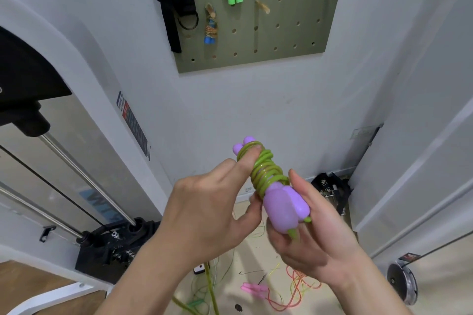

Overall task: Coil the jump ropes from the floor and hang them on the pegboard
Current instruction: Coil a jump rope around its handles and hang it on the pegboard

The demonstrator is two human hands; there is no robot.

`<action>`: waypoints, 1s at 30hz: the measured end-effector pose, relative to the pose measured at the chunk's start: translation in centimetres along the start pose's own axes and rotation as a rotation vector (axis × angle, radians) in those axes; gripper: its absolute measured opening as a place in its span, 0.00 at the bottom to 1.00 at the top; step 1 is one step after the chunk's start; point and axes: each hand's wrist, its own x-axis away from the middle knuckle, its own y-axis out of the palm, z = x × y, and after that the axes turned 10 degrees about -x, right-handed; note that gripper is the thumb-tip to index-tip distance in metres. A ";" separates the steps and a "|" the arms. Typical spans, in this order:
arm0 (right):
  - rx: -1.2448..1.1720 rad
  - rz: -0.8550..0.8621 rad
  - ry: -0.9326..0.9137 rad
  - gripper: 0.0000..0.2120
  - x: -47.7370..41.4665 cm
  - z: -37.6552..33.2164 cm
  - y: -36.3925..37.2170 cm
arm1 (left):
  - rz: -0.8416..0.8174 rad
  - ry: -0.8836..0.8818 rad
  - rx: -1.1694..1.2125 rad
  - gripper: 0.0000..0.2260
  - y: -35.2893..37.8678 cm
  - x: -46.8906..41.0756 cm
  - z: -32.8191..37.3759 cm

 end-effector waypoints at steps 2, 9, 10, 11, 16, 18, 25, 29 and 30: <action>0.155 -0.114 0.063 0.32 0.0 -0.4 -0.6 | -0.023 -0.010 -0.016 0.31 -0.3 -0.3 -0.3; 0.835 -0.022 0.011 0.50 0.4 -2.6 0.0 | -0.124 -0.255 0.474 0.15 0.1 -0.9 -0.1; 0.917 0.011 -0.057 0.50 0.6 -2.9 0.4 | -0.135 -0.390 0.691 0.11 0.5 -1.0 -0.1; 0.975 0.061 -0.168 0.48 0.6 -3.3 0.5 | -0.147 -0.525 0.875 0.11 0.9 -1.0 -0.3; 1.265 0.367 -0.611 0.37 -0.3 -3.1 0.4 | -0.135 -0.897 1.308 0.22 3.2 -0.6 -0.9; 1.387 0.313 -0.452 0.40 -1.3 -1.6 1.2 | -0.192 -0.928 1.305 0.23 3.9 -0.5 0.1; 1.617 0.514 -0.544 0.18 -3.8 0.0 0.9 | -0.364 -0.956 1.096 0.30 4.4 -0.6 0.9; 1.775 0.659 -0.507 0.12 -5.1 -0.1 -0.7 | -0.534 -0.696 0.709 0.28 4.9 -0.7 -0.3; 1.826 0.690 -0.489 0.11 -5.3 -0.4 -1.1 | -0.530 -0.603 0.549 0.25 5.2 -0.5 -0.7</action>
